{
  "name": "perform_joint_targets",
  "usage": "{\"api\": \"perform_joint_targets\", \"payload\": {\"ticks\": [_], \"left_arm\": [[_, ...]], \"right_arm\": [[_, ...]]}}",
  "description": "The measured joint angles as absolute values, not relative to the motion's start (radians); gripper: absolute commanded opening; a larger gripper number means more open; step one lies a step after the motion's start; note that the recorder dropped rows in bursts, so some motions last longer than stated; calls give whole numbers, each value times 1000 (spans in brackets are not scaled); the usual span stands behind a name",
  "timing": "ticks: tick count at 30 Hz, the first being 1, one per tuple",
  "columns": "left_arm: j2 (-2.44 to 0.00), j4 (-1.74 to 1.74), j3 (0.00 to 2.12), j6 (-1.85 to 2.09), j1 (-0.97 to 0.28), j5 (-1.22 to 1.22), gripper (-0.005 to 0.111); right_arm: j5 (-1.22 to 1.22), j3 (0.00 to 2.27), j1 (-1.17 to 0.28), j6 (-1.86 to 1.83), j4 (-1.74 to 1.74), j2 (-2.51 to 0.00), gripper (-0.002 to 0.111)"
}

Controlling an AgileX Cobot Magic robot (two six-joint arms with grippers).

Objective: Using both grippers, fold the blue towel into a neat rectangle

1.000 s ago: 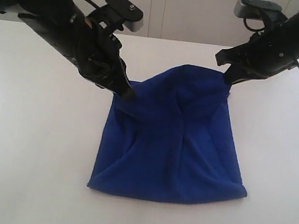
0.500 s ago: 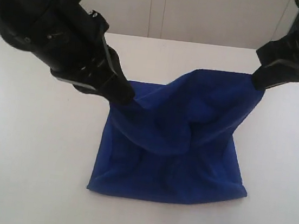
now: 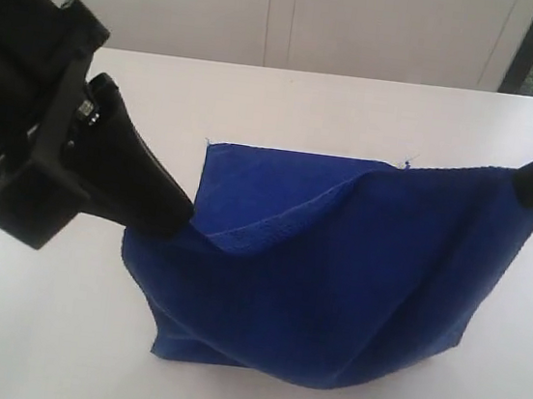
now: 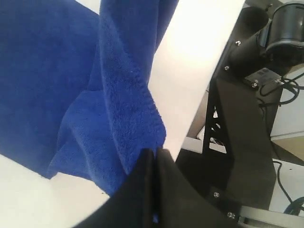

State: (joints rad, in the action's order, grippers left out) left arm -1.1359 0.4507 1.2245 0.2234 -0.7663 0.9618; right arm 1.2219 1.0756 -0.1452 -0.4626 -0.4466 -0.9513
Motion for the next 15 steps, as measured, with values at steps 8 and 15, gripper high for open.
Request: {"api": "perform_joint_targets", "payload": {"ticks": [8, 15], "left_arm": [[-1134, 520, 1218, 219, -766, 979, 0], [-1134, 567, 1218, 219, -766, 981, 0]], "right_arm": [[1223, 1059, -145, -463, -447, -860, 0], [1224, 1059, -145, -473, -449, -799, 0]]}}
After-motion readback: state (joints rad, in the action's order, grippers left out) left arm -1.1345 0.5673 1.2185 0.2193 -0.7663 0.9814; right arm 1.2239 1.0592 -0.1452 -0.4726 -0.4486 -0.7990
